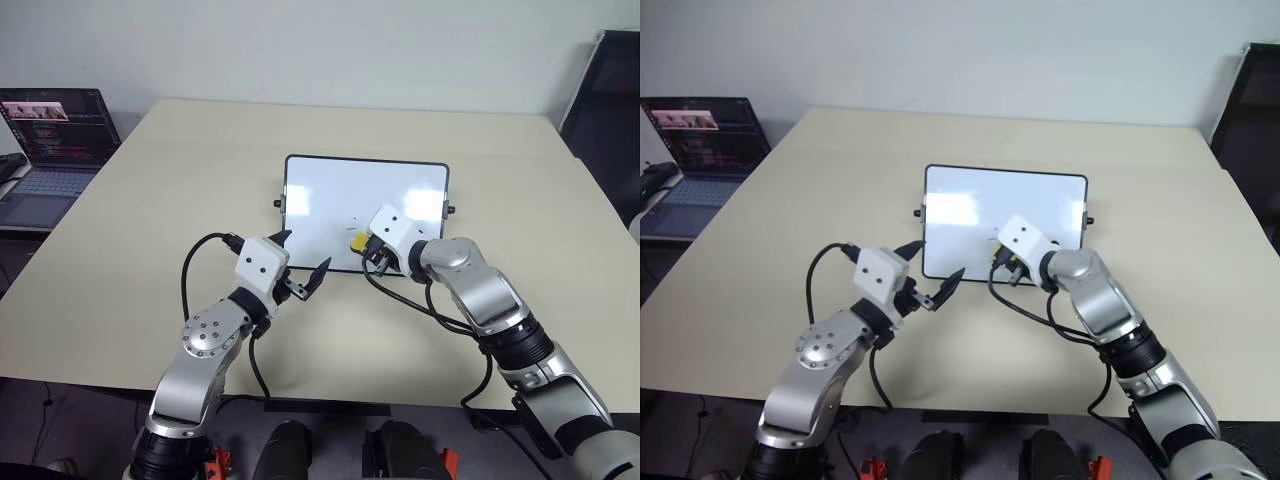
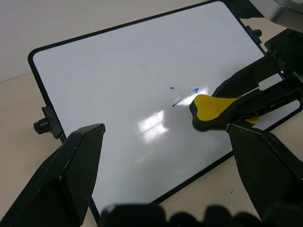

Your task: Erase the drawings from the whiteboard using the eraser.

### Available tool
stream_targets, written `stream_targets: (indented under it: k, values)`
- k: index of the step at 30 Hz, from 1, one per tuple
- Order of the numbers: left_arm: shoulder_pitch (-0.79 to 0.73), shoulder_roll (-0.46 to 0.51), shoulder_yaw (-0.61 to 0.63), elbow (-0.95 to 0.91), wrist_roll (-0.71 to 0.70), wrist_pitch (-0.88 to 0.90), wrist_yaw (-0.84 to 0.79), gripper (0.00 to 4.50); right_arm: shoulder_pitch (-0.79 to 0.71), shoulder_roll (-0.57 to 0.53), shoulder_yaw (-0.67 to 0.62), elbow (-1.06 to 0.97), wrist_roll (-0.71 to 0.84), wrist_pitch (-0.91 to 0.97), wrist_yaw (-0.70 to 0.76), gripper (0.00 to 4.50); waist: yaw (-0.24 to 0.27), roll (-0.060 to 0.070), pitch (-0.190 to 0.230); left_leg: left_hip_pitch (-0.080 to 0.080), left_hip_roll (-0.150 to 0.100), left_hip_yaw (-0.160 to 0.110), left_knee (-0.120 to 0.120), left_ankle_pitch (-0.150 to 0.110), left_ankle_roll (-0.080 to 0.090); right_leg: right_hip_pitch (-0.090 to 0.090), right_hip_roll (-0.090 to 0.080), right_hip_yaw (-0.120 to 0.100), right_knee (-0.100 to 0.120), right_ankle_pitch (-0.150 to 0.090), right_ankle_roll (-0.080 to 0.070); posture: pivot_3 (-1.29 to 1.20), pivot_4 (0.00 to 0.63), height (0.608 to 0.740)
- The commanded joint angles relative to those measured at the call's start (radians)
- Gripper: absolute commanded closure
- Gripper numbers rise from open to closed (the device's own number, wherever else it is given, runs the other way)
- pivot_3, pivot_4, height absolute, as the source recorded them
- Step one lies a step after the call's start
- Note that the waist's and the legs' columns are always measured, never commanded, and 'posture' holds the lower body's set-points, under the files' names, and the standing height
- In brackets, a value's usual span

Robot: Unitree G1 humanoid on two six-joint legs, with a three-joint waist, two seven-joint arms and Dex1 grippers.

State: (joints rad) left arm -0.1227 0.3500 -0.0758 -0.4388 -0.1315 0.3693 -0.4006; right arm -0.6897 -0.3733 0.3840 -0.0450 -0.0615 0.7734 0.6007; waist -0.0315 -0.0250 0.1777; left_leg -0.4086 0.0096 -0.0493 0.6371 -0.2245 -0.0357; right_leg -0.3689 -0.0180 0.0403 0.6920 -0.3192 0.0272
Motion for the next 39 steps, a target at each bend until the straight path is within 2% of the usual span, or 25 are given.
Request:
stream_targets:
  k: [1, 6, 16, 20, 28, 39]
  values:
    - [-0.013, 0.000, 0.005, -0.038, 0.006, -0.008, 0.008, 0.00, -0.038, 0.002, -0.042, 0.050, -0.033, -0.017, -0.056, 3.64, 0.000, 0.000, 0.000, 0.000, 0.000, 0.000, 0.000, 0.000, 0.000, 0.000, 0.000, 0.000, 0.000, 0.000, 0.000, 0.00, 0.150, 0.740]
    - [-0.018, -0.005, -0.005, -0.031, 0.005, -0.014, 0.004, 0.00, -0.093, 0.016, -0.093, 0.113, -0.035, -0.067, -0.124, 3.64, 0.000, 0.000, 0.000, 0.000, 0.000, 0.000, 0.004, 0.000, 0.000, 0.000, 0.000, 0.000, 0.004, 0.000, 0.000, 0.00, 0.150, 0.740]
    - [-0.032, -0.009, -0.015, -0.017, 0.002, -0.020, -0.002, 0.00, -0.110, 0.033, -0.128, 0.126, -0.039, -0.093, -0.183, 3.64, 0.000, 0.000, 0.000, 0.000, 0.000, 0.000, 0.005, 0.000, 0.000, 0.000, 0.000, 0.001, 0.004, 0.000, 0.000, 0.00, 0.150, 0.740]
    - [-0.035, -0.005, -0.010, -0.013, 0.001, -0.022, -0.004, 0.00, -0.100, 0.046, -0.108, 0.128, -0.039, -0.094, -0.180, 3.64, 0.000, 0.000, 0.000, 0.000, 0.000, 0.000, 0.005, 0.000, 0.000, 0.000, 0.000, 0.001, 0.004, 0.000, 0.000, 0.00, 0.150, 0.740]
    - [-0.024, 0.008, 0.006, -0.033, 0.002, -0.010, 0.000, 0.00, -0.087, 0.141, -0.043, 0.227, -0.062, -0.151, -0.172, 3.64, -0.018, 0.000, 0.000, 0.003, 0.002, 0.002, 0.004, 0.000, 0.000, 0.000, 0.002, 0.001, 0.005, 0.000, 0.000, 0.00, 0.150, 0.740]
    - [0.002, 0.011, 0.015, -0.063, 0.006, 0.004, 0.012, 0.00, 0.009, 0.082, 0.030, 0.197, -0.095, -0.140, -0.053, 3.64, -0.019, 0.000, 0.000, 0.013, 0.002, -0.001, 0.003, 0.000, 0.000, 0.015, 0.002, 0.000, -0.003, -0.001, 0.001, 0.00, 0.150, 0.740]
